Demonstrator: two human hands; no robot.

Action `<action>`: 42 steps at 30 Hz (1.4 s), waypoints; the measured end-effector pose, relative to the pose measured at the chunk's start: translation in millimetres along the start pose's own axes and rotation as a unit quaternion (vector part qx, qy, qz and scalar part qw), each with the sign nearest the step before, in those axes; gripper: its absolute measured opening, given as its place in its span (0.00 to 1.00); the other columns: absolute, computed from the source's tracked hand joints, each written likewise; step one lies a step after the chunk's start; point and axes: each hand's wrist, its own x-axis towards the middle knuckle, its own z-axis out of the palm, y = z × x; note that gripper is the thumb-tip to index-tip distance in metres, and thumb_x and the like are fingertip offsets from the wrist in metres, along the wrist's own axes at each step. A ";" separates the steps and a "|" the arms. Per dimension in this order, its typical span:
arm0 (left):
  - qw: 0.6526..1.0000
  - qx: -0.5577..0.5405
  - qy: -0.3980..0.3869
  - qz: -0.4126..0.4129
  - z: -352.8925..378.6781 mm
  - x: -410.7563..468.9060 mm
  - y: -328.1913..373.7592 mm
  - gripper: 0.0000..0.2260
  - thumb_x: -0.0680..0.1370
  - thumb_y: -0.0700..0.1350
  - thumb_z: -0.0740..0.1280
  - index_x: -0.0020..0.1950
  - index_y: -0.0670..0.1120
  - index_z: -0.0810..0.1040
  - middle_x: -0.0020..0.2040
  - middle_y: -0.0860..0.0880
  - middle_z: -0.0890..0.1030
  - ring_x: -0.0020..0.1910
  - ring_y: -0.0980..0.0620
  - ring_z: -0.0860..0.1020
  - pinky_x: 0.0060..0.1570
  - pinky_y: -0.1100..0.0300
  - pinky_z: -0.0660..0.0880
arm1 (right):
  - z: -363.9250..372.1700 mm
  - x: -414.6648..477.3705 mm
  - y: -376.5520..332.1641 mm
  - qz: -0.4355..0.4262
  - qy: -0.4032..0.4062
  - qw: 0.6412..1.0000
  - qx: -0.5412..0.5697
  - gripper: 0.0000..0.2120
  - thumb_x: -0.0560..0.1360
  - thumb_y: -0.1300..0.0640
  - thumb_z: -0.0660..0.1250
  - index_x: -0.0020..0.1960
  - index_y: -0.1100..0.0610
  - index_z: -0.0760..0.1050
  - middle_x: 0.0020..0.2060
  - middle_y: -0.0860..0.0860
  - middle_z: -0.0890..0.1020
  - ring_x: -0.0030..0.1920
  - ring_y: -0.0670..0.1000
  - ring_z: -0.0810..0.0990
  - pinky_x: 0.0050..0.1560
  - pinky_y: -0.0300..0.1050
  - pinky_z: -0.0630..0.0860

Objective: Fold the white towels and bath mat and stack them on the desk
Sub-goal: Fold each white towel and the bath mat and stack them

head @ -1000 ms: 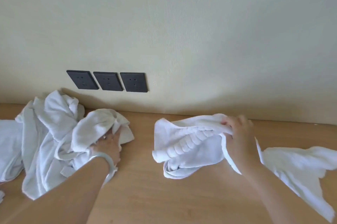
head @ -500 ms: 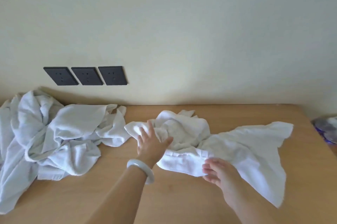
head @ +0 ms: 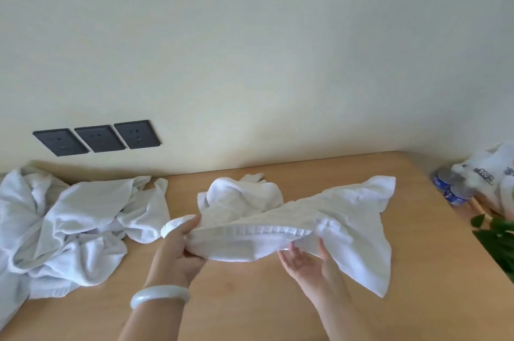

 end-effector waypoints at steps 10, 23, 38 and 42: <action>0.984 -0.138 -0.042 0.107 10.3 -33.9 69.4 0.12 0.75 0.33 0.68 0.56 0.44 0.77 0.25 0.58 0.79 0.30 0.61 0.80 0.34 0.66 0.76 | 96.4 -56.1 -128.6 -0.247 -0.054 0.965 -0.074 0.16 0.70 0.61 0.73 0.56 0.55 0.75 0.41 0.50 0.84 0.51 0.49 0.80 0.48 0.52 0.76; 0.905 -0.167 -0.161 0.355 129.3 -173.2 178.2 0.10 0.74 0.29 0.65 0.54 0.38 0.77 0.40 0.44 0.81 0.36 0.48 0.84 0.38 0.61 0.80 | 243.5 -240.4 -215.0 -0.411 -0.283 0.835 -0.232 0.26 0.45 0.59 0.82 0.42 0.60 0.81 0.48 0.56 0.83 0.54 0.53 0.83 0.43 0.53 0.82; 0.951 0.127 0.190 0.209 -121.4 -30.7 22.9 0.08 0.75 0.36 0.69 0.54 0.38 0.76 0.48 0.42 0.78 0.41 0.46 0.76 0.37 0.54 0.73 | 14.5 -128.9 -195.5 -0.255 0.190 0.791 -0.523 0.29 0.71 0.69 0.71 0.70 0.61 0.66 0.56 0.62 0.77 0.47 0.61 0.78 0.45 0.59 0.81; 0.929 0.255 0.120 0.241 -82.2 -40.4 -0.2 0.04 0.77 0.36 0.67 0.51 0.42 0.78 0.48 0.38 0.81 0.41 0.43 0.78 0.42 0.50 0.77 | 28.5 -84.6 -140.6 -0.328 0.172 0.538 -0.758 0.21 0.78 0.58 0.64 0.71 0.56 0.68 0.58 0.55 0.79 0.55 0.58 0.78 0.55 0.55 0.77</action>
